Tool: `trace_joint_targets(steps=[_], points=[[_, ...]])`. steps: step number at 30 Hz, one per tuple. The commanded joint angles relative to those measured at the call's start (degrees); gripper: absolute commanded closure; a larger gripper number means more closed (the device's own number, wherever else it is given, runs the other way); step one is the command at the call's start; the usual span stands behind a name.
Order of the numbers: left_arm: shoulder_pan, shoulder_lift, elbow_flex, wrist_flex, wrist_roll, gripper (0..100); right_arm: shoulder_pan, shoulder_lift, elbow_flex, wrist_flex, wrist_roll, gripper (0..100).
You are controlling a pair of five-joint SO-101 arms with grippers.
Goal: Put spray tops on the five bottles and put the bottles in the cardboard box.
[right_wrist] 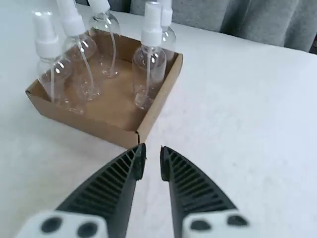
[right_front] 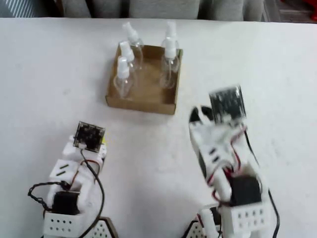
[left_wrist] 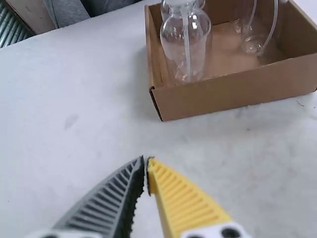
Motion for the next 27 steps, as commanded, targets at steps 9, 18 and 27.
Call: trace_joint_targets(steps=[9, 18, 27], points=[[-0.31, -0.57, -0.18, 9.93, -0.7, 98, 8.4, -22.11, 10.46, 11.74, -0.53, 97.9], [-0.4, -0.57, -0.18, 14.24, -0.7, 98, 9.89, -22.73, 26.11, 13.05, -0.62, 97.9], [-0.4, -0.57, -0.18, 14.24, -0.7, 98, 9.89, -24.48, 36.92, 12.88, -0.26, 97.9]])
